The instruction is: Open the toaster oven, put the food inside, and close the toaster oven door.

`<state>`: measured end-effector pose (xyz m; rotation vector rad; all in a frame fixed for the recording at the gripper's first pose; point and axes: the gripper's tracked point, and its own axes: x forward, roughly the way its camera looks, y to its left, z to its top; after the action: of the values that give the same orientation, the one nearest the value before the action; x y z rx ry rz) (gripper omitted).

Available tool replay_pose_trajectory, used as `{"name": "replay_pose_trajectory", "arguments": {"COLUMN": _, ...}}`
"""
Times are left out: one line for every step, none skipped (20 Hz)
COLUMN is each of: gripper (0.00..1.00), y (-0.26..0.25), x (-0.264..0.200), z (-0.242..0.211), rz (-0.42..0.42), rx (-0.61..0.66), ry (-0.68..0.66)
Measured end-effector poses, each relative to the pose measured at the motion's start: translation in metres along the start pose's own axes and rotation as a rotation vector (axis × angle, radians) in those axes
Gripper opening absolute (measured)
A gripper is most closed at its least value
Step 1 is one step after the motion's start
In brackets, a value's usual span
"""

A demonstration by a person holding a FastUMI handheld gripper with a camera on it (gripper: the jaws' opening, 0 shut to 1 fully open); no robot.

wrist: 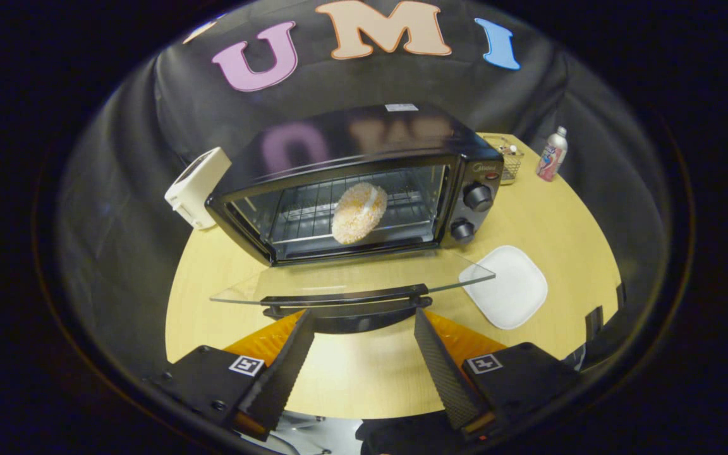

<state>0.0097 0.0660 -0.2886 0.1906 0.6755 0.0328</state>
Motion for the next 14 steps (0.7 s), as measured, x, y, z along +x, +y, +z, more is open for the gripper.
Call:
{"name": "replay_pose_trajectory", "arguments": {"gripper": 1.00, "y": 0.000, "x": 0.000, "z": 0.002, "rz": 0.000, "rx": -0.002, "ry": -0.004}}
{"name": "replay_pose_trajectory", "arguments": {"gripper": 1.00, "y": 0.001, "x": 0.000, "z": 0.004, "rz": -0.001, "rx": -0.006, "ry": -0.009}}
{"name": "replay_pose_trajectory", "arguments": {"gripper": 1.00, "y": 0.001, "x": -0.001, "z": 0.006, "rz": 0.000, "rx": -0.014, "ry": -0.018}}
{"name": "replay_pose_trajectory", "arguments": {"gripper": 1.00, "y": 0.002, "x": -0.001, "z": 0.008, "rz": 0.000, "rx": -0.026, "ry": -0.024}}
{"name": "replay_pose_trajectory", "arguments": {"gripper": 1.00, "y": 0.003, "x": -0.002, "z": 0.011, "rz": 0.000, "rx": -0.036, "ry": -0.031}}
{"name": "replay_pose_trajectory", "arguments": {"gripper": 1.00, "y": 0.005, "x": -0.002, "z": 0.013, "rz": -0.001, "rx": -0.047, "ry": -0.039}}
{"name": "replay_pose_trajectory", "arguments": {"gripper": 1.00, "y": 0.007, "x": -0.003, "z": 0.017, "rz": -0.003, "rx": -0.057, "ry": -0.046}}
{"name": "replay_pose_trajectory", "arguments": {"gripper": 1.00, "y": 0.008, "x": -0.003, "z": 0.020, "rz": -0.005, "rx": -0.068, "ry": -0.053}}
{"name": "replay_pose_trajectory", "arguments": {"gripper": 1.00, "y": 0.010, "x": -0.003, "z": 0.025, "rz": -0.008, "rx": -0.077, "ry": -0.062}}
{"name": "replay_pose_trajectory", "arguments": {"gripper": 1.00, "y": 0.013, "x": -0.005, "z": 0.029, "rz": -0.014, "rx": -0.084, "ry": -0.072}}
{"name": "replay_pose_trajectory", "arguments": {"gripper": 1.00, "y": 0.012, "x": -0.004, "z": 0.035, "rz": -0.037, "rx": -0.097, "ry": -0.086}}
{"name": "replay_pose_trajectory", "arguments": {"gripper": 1.00, "y": 0.014, "x": -0.002, "z": 0.036, "rz": -0.029, "rx": -0.111, "ry": -0.083}}
{"name": "replay_pose_trajectory", "arguments": {"gripper": 0.99, "y": 0.017, "x": -0.002, "z": 0.042, "rz": -0.033, "rx": -0.118, "ry": -0.095}}
{"name": "replay_pose_trajectory", "arguments": {"gripper": 0.98, "y": 0.020, "x": -0.002, "z": 0.050, "rz": -0.037, "rx": -0.120, "ry": -0.117}}
